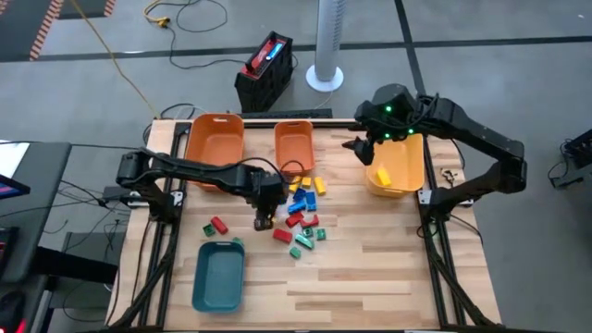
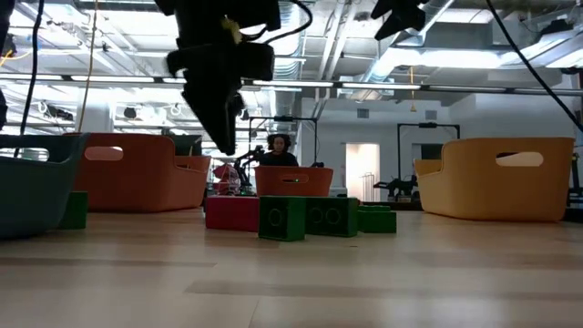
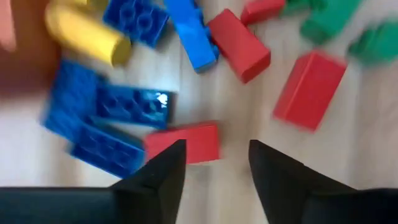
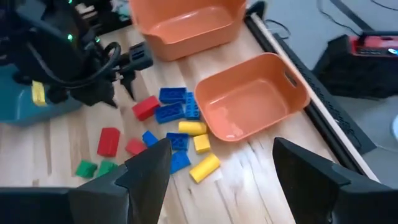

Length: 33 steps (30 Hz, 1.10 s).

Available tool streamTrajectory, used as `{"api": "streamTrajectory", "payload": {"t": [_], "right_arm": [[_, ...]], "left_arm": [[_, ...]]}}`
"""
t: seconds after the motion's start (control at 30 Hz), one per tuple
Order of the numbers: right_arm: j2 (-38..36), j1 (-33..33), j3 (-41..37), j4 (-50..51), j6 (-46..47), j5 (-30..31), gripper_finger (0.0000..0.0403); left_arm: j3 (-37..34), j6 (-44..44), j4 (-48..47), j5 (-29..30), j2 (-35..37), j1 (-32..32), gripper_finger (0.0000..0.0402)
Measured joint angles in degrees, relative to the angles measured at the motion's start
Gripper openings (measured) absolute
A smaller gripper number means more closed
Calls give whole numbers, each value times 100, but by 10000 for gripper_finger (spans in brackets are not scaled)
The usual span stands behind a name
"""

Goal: Sort blocks
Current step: Put the red block into the left orange bin

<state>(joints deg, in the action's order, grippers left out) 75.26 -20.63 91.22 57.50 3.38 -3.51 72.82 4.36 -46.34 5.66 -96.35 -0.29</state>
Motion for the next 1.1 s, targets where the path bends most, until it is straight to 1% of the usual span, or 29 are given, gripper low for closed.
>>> {"api": "streamTrajectory", "payload": {"t": [0.1,0.17,0.23,0.3,0.37,0.47,0.53,0.77,0.9,1.0,1.1], "right_arm": [[4,43,0,2,-175,-113,290],[-2,82,0,17,-193,-144,290],[-2,131,0,96,-193,-161,290],[-18,186,0,146,-193,-164,290],[-33,247,0,131,-160,-166,290],[-35,297,0,135,-52,-166,290],[-35,307,0,113,14,-167,290],[-35,307,0,65,116,-169,290],[-35,304,0,67,152,-169,290],[-35,304,0,68,253,-170,290],[-35,304,0,34,262,-169,290]], "left_arm": [[0,1598,75,388,-46,-93,211],[-2,2522,99,427,-92,-101,225],[0,3048,147,405,-180,-47,231],[-2,3386,95,240,-344,15,233],[-2,3743,71,213,-482,36,234],[-2,3794,117,220,-711,92,234],[-2,3969,69,362,-816,114,234],[-57,4434,72,255,-855,164,233],[11,4449,-312,260,-900,132,226],[187,4463,-740,508,-864,24,218],[202,4467,-627,554,-865,-3,216]]}}
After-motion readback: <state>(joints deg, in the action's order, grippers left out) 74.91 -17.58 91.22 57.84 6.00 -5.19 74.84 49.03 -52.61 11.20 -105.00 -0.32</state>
